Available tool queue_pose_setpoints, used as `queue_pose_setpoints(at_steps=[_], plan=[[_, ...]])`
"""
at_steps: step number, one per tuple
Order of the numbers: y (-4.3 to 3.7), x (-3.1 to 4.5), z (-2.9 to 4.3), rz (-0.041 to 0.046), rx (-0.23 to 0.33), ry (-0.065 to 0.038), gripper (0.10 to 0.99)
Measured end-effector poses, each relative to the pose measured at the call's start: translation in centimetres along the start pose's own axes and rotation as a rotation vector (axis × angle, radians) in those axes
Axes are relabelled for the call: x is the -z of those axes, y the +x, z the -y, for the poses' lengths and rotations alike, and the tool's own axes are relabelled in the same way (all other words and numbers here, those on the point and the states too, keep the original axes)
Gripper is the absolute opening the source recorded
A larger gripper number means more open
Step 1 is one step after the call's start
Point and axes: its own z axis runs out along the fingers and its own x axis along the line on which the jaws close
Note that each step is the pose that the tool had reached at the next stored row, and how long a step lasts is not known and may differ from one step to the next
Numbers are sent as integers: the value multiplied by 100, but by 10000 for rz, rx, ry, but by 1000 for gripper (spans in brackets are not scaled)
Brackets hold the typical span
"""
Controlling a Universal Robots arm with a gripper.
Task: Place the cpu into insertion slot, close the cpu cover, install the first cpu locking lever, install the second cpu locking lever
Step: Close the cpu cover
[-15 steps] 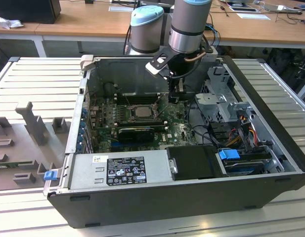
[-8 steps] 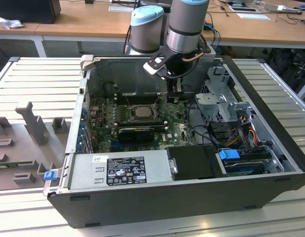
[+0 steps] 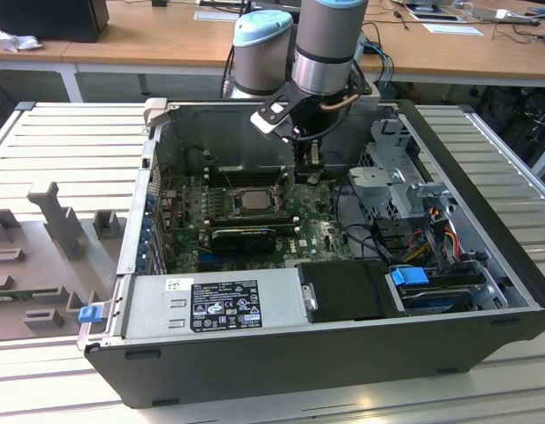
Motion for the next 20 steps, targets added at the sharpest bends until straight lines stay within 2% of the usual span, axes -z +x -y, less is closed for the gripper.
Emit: queue_pose_setpoints(at_steps=[20], plan=[[0, -2, 121, -1, 1, -8, 106]])
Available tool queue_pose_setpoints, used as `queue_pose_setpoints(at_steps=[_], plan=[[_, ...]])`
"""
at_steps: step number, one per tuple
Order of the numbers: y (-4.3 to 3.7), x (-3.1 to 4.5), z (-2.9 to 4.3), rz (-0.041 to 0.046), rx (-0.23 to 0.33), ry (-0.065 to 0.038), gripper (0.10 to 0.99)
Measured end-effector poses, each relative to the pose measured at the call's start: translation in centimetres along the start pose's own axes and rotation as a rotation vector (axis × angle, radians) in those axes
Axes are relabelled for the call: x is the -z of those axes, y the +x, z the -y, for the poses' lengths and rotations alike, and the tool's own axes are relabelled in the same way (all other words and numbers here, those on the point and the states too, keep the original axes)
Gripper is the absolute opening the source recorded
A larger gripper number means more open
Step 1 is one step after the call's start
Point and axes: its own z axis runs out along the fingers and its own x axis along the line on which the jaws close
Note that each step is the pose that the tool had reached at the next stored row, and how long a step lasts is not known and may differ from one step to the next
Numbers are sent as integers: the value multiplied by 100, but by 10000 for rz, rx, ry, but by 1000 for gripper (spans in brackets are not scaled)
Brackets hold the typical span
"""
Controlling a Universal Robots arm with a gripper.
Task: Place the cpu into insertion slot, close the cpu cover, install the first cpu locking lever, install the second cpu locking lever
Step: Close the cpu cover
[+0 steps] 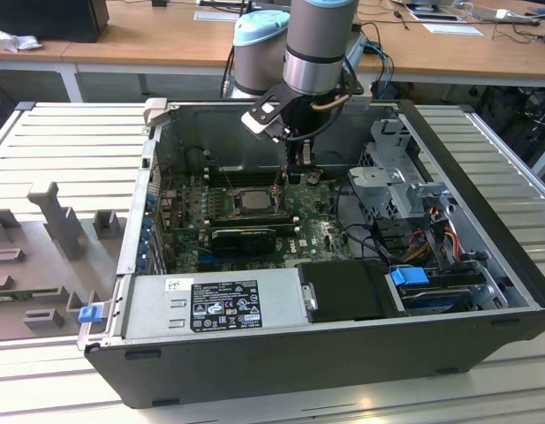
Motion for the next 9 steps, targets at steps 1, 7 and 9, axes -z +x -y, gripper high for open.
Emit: queue_pose_setpoints(at_steps=[1, 7, 9], plan=[[0, 0, 4, 0, 0, 1, 106], [0, 0, 28, 1, -1, 0, 106], [0, -1, 33, 0, 0, 0, 106]])
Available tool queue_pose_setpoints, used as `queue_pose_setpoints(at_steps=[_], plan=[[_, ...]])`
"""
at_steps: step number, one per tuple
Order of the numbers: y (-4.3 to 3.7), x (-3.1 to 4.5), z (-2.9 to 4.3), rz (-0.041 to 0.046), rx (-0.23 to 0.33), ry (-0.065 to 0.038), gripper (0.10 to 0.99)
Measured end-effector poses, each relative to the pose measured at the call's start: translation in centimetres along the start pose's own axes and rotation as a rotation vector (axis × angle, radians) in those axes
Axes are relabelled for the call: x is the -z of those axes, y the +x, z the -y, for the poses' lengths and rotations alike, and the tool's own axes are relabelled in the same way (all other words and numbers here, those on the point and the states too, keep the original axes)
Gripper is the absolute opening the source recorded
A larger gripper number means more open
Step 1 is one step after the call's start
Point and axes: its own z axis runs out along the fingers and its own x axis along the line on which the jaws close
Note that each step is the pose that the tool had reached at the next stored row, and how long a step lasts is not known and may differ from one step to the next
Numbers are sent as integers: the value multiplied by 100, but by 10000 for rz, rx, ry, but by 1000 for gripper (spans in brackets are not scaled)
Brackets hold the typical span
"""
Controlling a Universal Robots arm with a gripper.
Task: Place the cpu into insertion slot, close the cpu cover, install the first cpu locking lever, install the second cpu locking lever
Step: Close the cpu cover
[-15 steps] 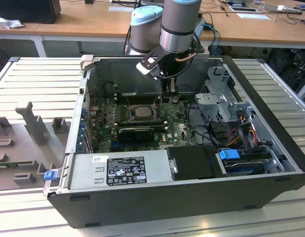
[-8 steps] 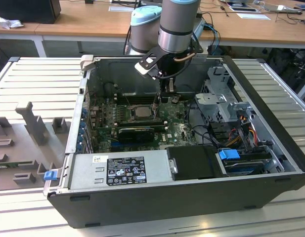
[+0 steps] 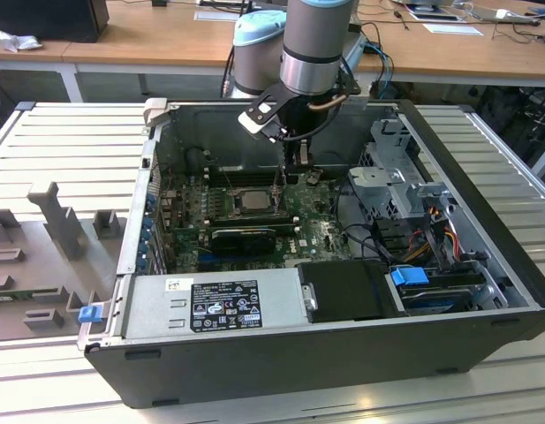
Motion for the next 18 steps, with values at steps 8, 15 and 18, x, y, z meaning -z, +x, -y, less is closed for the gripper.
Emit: queue_pose_setpoints(at_steps=[8, 15, 18], plan=[[0, 0, 17, 0, 0, 0, 106], [0, 0, 34, 0, -1, 1, 106], [0, 0, 47, 0, 0, 0, 106]])
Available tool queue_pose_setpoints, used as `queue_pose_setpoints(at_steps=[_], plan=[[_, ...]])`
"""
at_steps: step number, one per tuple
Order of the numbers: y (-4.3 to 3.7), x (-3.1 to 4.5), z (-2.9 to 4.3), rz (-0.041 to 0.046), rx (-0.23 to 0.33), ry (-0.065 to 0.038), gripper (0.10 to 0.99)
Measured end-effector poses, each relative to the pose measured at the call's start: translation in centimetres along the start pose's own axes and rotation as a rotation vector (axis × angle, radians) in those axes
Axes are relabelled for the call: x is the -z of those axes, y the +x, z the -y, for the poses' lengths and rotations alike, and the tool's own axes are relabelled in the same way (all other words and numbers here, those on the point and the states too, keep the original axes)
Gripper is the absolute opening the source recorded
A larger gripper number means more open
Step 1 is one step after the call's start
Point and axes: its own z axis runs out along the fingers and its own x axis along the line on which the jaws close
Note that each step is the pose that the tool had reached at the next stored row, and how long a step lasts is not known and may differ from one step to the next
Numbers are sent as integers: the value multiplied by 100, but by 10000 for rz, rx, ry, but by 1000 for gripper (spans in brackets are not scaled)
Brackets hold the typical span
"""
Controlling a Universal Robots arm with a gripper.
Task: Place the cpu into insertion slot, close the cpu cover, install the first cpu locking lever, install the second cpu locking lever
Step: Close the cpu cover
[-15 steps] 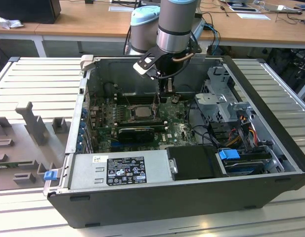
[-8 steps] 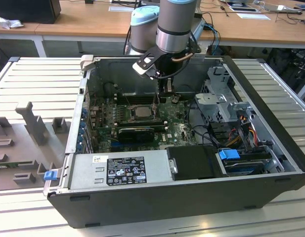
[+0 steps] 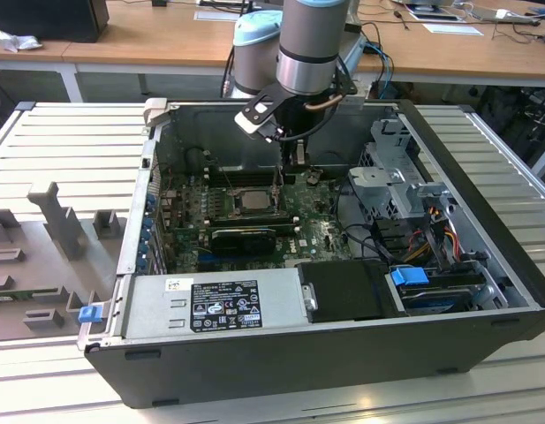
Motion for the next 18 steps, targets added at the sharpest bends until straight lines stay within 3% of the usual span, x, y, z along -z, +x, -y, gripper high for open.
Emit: queue_pose_setpoints(at_steps=[18], plan=[[0, -1, 69, -1, 0, 0, 106]])
